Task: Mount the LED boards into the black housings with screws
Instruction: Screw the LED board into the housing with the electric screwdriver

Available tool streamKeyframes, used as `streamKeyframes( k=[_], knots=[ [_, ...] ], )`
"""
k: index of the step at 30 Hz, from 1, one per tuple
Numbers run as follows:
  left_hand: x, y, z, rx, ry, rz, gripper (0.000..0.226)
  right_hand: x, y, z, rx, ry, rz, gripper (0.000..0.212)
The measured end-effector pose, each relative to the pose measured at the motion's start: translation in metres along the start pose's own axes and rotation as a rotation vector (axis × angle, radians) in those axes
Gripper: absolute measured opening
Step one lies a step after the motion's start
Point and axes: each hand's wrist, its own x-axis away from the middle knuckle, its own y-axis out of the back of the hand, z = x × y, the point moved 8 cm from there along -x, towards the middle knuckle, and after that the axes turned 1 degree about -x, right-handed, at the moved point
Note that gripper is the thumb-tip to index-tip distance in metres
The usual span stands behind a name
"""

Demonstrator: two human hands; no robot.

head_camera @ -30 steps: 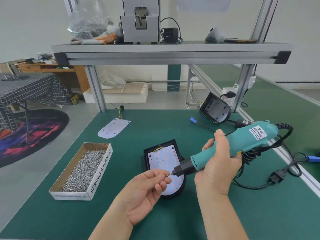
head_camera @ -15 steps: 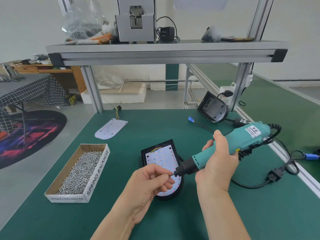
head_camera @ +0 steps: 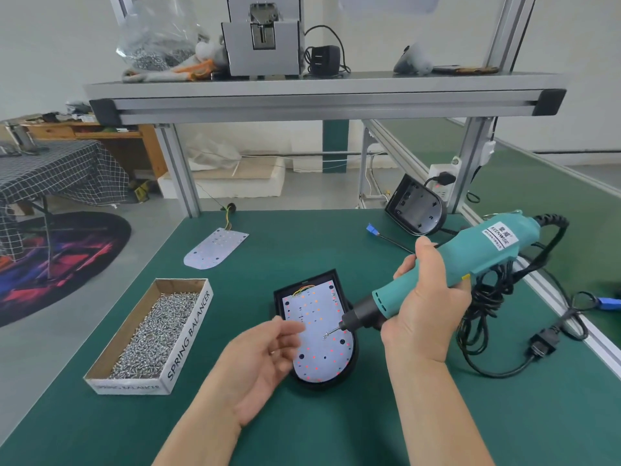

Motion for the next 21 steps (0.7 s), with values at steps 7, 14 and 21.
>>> streamKeyframes(
  k=[7,14,21],
  knots=[
    [-0.007,0.004,0.009,-0.138,0.109,-0.016,0.039,-0.001,-0.007,-0.005,0.013,-0.002,0.035,0.032],
    [0.003,-0.037,0.02,0.031,0.205,0.248,0.024,0.0,-0.01,-0.014,0.004,-0.033,0.045,0.031],
    [0.004,-0.028,0.022,0.118,0.214,0.148,0.014,-0.001,-0.008,-0.014,-0.021,-0.041,0.036,0.046]
  ],
)
